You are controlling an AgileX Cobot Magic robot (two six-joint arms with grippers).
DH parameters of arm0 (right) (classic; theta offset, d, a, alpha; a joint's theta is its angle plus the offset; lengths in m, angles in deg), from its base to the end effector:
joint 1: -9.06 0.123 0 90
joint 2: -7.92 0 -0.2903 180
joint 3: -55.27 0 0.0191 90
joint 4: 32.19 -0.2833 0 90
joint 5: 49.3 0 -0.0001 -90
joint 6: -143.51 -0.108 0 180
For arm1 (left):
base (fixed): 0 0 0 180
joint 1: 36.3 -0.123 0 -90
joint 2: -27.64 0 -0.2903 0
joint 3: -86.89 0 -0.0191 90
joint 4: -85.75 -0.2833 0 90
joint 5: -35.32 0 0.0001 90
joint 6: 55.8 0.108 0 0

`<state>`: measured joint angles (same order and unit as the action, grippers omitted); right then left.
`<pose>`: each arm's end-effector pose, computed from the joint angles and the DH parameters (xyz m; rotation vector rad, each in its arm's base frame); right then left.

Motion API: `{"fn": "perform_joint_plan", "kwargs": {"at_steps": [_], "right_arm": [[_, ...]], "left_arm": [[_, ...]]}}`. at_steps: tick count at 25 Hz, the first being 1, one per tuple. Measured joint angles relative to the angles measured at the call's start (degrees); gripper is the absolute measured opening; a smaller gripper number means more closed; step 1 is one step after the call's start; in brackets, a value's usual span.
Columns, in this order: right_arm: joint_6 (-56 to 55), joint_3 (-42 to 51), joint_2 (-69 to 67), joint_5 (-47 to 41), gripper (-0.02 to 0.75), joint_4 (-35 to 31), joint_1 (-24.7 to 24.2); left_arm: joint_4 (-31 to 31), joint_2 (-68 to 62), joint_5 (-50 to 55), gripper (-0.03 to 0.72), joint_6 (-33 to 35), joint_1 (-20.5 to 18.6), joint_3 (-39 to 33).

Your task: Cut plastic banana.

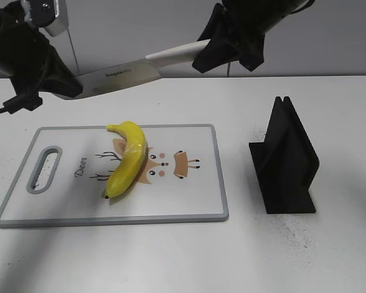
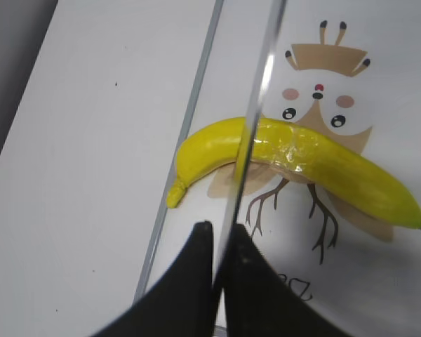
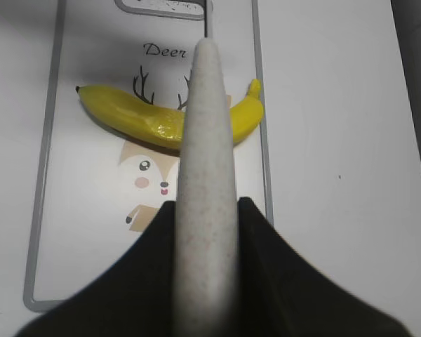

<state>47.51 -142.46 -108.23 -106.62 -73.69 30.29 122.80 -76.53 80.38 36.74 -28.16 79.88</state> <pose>0.4057 0.2222 0.2851 -1.6938 1.7016 0.4707 0.3807 -0.1010 0.2354 1.5840 1.9040 -0.1736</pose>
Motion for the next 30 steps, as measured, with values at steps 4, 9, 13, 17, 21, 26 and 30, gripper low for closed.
{"fn": "perform_joint_plan", "kwargs": {"at_steps": [4, 9, 13, 17, 21, 26, 30], "right_arm": [[-1.8, -0.3, -0.9, 0.2, 0.172, 3.3, 0.0], [-5.0, -0.6, -6.9, -1.4, 0.172, 7.9, 0.0], [-6.7, 0.2, -15.5, -0.6, 0.172, 11.7, 0.0], [-9.2, -0.4, -21.0, -1.0, 0.176, 15.9, -0.1], [-10.5, -0.9, -21.0, -1.2, 0.178, 17.1, 0.3], [-10.9, -1.0, -19.5, -0.9, 0.177, 17.5, 0.5], [-11.3, -0.9, -17.2, -0.4, 0.175, 18.8, 0.6]], "left_arm": [[0.3, -0.6, -1.5, 0.005, -0.1, 1.0, 0.0], [0.6, -6.8, -2.3, 0.005, -0.5, 1.8, 0.0], [1.6, -16.8, -5.0, 0.005, -1.1, 2.9, -0.1], [3.3, -19.4, -4.6, 0.022, -2.4, 3.8, 1.3], [3.2, -19.6, -4.3, 0.022, -2.6, 3.9, 1.5], [2.6, -18.5, -4.7, 0.022, -3.1, 3.9, 1.3], [1.7, -17.5, -5.6, 0.022, -3.7, 4.4, 0.8]]}}
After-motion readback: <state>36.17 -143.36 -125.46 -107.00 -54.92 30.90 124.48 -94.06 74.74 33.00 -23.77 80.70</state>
